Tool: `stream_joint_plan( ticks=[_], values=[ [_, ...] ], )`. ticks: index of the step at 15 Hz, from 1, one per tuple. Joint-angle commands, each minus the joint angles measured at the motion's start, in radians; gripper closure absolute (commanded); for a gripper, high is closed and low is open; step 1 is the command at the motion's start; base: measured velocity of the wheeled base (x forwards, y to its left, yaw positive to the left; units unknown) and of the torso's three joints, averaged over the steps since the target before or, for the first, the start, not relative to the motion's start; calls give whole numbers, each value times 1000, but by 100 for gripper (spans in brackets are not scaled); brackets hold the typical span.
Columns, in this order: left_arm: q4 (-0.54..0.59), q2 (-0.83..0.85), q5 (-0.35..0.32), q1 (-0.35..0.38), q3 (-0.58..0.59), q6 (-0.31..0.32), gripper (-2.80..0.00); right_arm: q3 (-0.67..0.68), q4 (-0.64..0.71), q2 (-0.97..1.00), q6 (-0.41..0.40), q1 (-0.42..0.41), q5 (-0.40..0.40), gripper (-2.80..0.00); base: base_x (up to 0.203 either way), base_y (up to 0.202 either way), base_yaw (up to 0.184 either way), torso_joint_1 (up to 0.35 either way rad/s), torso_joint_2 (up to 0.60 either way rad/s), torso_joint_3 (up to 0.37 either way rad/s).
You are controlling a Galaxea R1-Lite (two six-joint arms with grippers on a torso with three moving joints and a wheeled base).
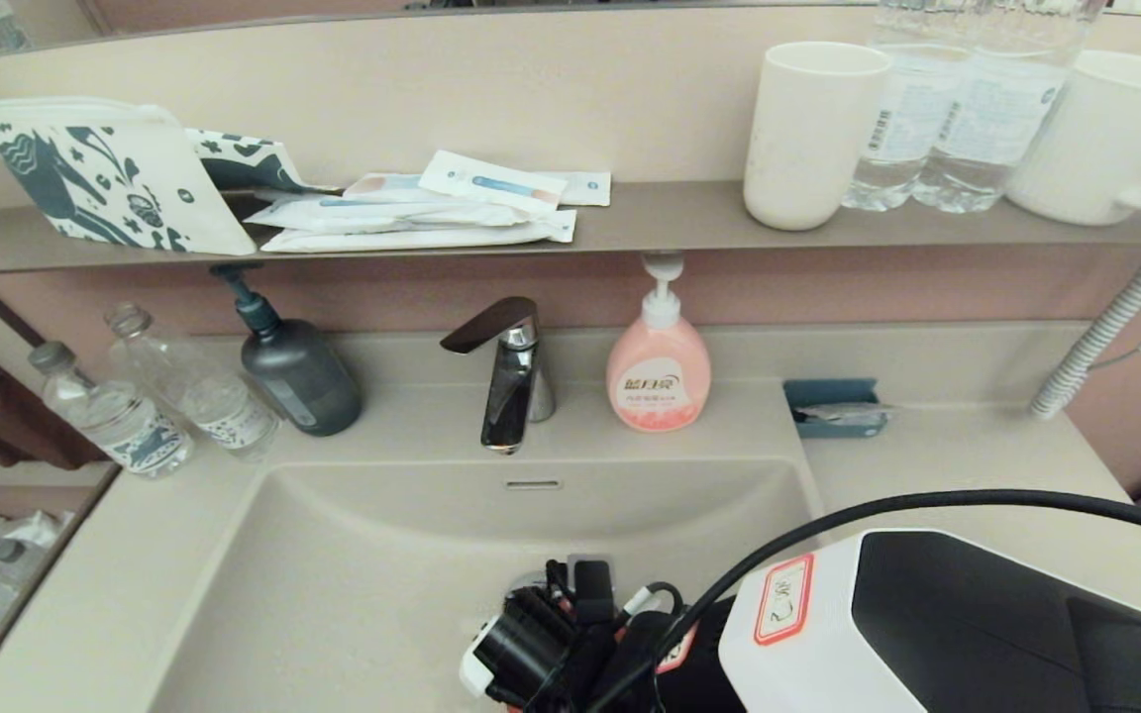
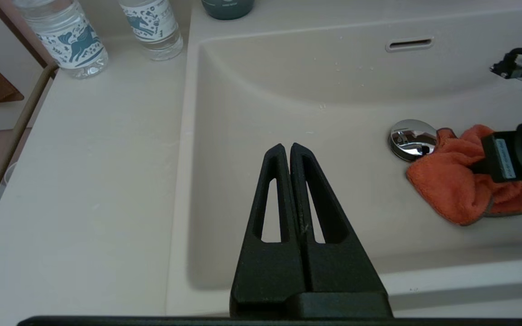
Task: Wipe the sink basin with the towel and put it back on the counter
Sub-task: Wipe the sink
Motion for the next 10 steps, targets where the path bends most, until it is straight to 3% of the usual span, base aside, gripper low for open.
stream_joint_plan(
  ticks=[1,10],
  values=[
    [0,2,1,0,0,0,0,-37,-1,13,5,0,2,0,0,0,0,0,0,0],
    [0,2,-1,1,0,0,0,-112,33,-36,2,61,17,0,0,0,0,0,0,0]
  ],
)
